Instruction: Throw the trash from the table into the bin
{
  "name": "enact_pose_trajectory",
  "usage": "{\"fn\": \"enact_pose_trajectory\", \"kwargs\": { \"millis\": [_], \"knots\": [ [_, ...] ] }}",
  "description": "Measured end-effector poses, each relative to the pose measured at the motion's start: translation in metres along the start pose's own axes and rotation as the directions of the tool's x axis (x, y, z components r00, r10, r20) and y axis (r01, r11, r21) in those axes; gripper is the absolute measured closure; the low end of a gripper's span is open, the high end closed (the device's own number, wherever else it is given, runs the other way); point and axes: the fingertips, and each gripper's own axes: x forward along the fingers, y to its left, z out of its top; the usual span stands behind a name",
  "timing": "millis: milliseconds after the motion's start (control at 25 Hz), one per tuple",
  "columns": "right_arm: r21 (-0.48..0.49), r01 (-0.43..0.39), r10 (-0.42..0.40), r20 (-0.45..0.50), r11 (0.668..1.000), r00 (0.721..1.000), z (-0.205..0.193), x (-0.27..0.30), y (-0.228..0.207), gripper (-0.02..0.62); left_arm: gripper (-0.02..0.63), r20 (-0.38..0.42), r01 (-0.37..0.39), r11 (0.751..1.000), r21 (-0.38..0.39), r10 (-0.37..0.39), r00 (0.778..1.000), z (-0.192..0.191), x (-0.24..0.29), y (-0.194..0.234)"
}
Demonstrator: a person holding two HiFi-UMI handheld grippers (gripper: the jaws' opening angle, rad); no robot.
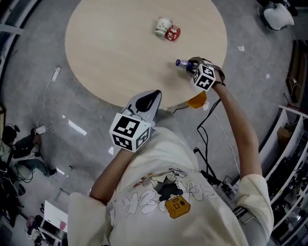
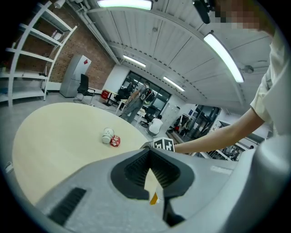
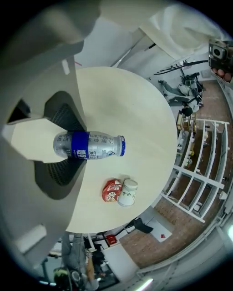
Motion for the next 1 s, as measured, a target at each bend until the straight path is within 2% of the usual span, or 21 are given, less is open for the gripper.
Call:
{"fn": "enact_pose_trajectory", "kwargs": {
  "millis": [160, 360, 600, 800, 920, 1000],
  "knots": [
    [0.135, 0.054, -0.057, 0.021, 0.989, 0.998, -0.001, -0.015, 0.015, 0.399, 0.603, -0.038, 0.098, 0.993, 0.059, -0.096, 0.995, 0.0, -0.001, -0.002],
    [0.317, 0.103, -0.124, 0.048, 0.943, 0.991, -0.004, -0.029, 0.035, 0.399, 0.603, -0.077, 0.198, 0.974, 0.109, -0.19, 0.979, -0.002, -0.005, -0.007],
    [0.545, 0.197, -0.261, 0.042, 0.815, 0.964, -0.013, -0.049, 0.044, 0.399, 0.603, -0.173, 0.386, 0.91, 0.154, -0.36, 0.917, -0.014, 0.014, -0.013],
    [0.631, 0.205, -0.307, 0.055, 0.748, 0.95, -0.012, -0.061, 0.071, 0.399, 0.603, -0.233, 0.444, 0.882, 0.158, -0.404, 0.885, -0.023, 0.024, -0.026],
    [0.717, 0.237, -0.372, 0.034, 0.656, 0.928, -0.032, -0.083, 0.084, 0.399, 0.603, -0.268, 0.502, 0.849, 0.167, -0.45, 0.852, -0.026, 0.028, -0.047],
    [0.765, 0.235, -0.394, 0.027, 0.6, 0.919, -0.044, -0.095, 0.095, 0.399, 0.603, -0.293, 0.519, 0.838, 0.167, -0.46, 0.838, -0.029, 0.024, -0.06]
  ]
}}
